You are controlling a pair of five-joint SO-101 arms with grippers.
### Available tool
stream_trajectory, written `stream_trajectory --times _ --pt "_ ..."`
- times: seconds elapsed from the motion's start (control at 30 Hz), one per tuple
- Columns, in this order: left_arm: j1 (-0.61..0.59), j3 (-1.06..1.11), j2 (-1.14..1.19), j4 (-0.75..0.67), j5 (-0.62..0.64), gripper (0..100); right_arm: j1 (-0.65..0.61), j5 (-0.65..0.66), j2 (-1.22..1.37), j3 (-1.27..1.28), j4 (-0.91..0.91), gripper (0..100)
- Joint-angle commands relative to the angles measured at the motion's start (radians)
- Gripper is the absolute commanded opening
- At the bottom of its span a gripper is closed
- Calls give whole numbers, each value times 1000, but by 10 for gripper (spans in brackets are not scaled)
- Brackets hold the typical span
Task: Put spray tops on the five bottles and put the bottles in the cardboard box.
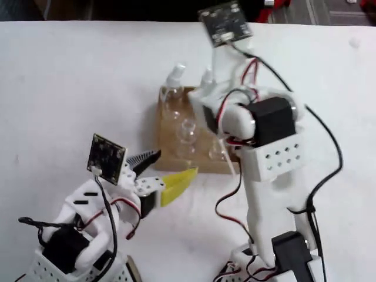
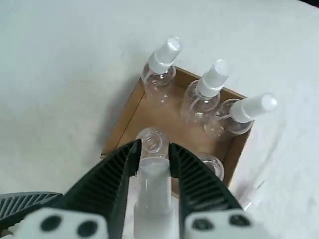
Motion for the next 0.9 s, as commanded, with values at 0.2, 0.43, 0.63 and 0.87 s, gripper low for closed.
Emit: stream_trajectory --times 0.2,0.43,0.63,0.87 --pt "12 -51 -42 75 61 287 -74 -40 -108 166 -183 15" --pt "12 78 -337 41 61 283 -101 -35 -464 391 -381 15" --pt "19 126 -321 9 66 286 -102 -34 -549 657 -568 15" --pt "102 132 -321 28 61 284 -186 -34 -608 812 -711 15"
